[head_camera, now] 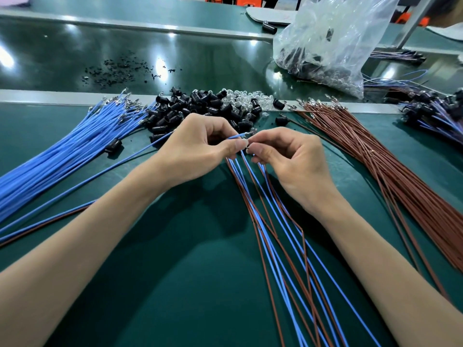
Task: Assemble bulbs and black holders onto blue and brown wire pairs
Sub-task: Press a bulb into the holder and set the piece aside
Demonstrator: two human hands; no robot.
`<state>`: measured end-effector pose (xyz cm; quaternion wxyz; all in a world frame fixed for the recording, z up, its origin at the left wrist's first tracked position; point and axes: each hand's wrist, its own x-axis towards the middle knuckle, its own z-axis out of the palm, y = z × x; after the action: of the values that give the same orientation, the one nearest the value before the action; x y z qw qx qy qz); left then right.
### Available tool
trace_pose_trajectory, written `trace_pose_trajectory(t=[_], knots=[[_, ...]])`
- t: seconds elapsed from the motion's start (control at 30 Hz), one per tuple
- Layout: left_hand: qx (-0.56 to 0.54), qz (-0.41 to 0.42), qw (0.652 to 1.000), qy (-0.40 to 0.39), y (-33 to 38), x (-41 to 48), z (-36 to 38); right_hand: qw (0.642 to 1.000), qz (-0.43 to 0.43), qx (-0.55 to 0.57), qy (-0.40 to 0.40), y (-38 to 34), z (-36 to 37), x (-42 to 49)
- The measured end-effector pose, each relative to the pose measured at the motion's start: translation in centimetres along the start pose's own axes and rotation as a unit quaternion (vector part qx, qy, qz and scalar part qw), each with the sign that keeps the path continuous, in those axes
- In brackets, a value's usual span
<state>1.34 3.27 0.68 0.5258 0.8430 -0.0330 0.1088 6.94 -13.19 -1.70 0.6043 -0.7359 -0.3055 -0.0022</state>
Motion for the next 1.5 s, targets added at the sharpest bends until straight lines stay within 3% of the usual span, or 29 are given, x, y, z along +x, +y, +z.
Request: trace_pose_trajectory(t=[0.33,0.7,0.87,1.3,1.5], knots=[[-0.067,-0.024,0.997,0.005,0.1,0.1,0.2,0.974,-0.154,-0.156,0.048,-0.6,0.1,-0.3],[-0.092,-0.015,0.995,0.02,0.6,0.1,0.6,0.992,-0.09,-0.027,0.084,-0.8,0.6,-0.4],[-0.105,-0.004,0.994,0.013,0.5,0.1,0.5,0.993,-0.087,-0.026,0.081,-0.8,0.4,-0.3],[-0.073,0.062,0.988,0.125,0.6,0.2,1.1,0.989,-0.097,-0.037,0.106,-1.2,0.6,-0.4],[-0.056,0.04,0.992,0.101,0.5,0.3,0.9,0.985,-0.106,-0.034,0.133,-1.4,0.5,-0.3]])
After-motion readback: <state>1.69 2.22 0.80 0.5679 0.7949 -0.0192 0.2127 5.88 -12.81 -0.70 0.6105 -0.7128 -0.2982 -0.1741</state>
